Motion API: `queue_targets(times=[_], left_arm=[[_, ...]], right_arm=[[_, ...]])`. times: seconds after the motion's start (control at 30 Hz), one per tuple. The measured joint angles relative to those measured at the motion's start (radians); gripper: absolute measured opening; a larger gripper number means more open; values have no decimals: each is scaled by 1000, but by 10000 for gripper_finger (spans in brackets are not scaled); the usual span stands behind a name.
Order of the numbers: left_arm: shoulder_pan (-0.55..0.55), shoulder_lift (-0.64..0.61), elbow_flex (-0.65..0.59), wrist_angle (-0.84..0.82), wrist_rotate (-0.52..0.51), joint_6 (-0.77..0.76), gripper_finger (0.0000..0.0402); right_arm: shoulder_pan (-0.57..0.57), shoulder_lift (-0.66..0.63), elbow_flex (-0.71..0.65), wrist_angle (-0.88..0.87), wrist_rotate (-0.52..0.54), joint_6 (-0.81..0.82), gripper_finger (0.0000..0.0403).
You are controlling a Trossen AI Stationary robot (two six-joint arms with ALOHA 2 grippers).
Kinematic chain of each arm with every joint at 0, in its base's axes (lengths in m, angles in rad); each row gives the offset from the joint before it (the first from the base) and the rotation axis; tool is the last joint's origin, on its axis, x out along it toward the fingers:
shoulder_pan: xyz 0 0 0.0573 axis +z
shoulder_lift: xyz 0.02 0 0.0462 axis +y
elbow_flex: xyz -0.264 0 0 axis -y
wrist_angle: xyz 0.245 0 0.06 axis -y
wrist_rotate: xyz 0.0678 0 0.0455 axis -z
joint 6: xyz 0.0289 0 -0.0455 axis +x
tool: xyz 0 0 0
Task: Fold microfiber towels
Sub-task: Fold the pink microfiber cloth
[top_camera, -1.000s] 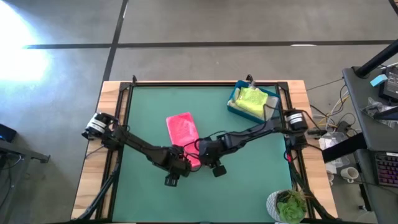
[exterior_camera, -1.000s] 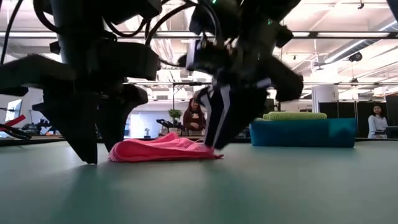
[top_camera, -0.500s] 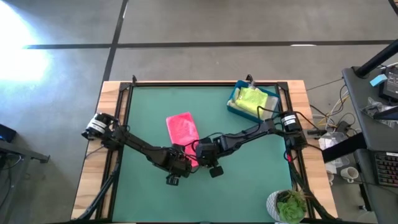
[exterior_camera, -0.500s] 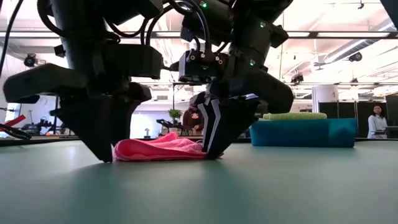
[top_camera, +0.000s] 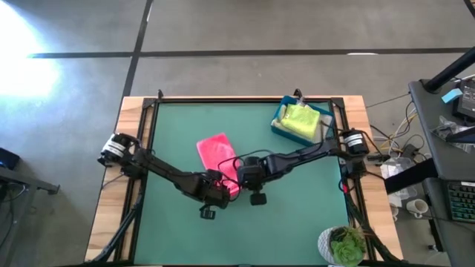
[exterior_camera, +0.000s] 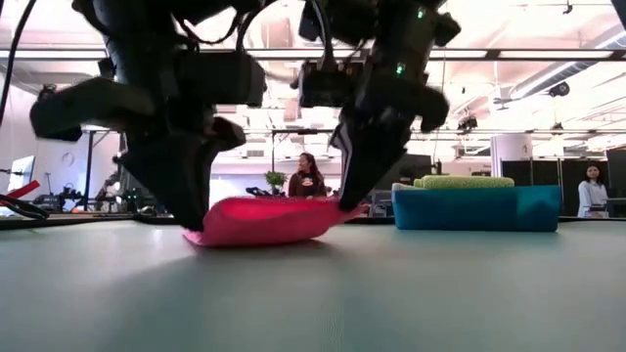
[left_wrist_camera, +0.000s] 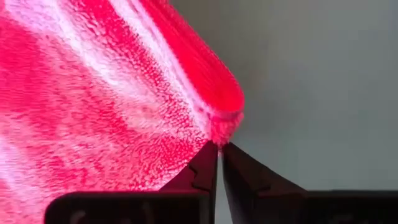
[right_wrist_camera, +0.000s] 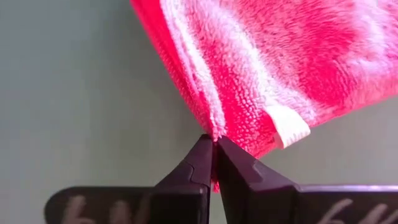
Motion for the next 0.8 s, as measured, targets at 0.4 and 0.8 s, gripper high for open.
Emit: queue_targets(times=[0.4,0.8], left_arm=[[-1,-134,59,-33,35,-6,8],[-2,-198,61,-47,33,-11,8]], right_arm=[[57,-113,0,-85,-84,221,9],[83,-96,2,-66,-49,294,9]])
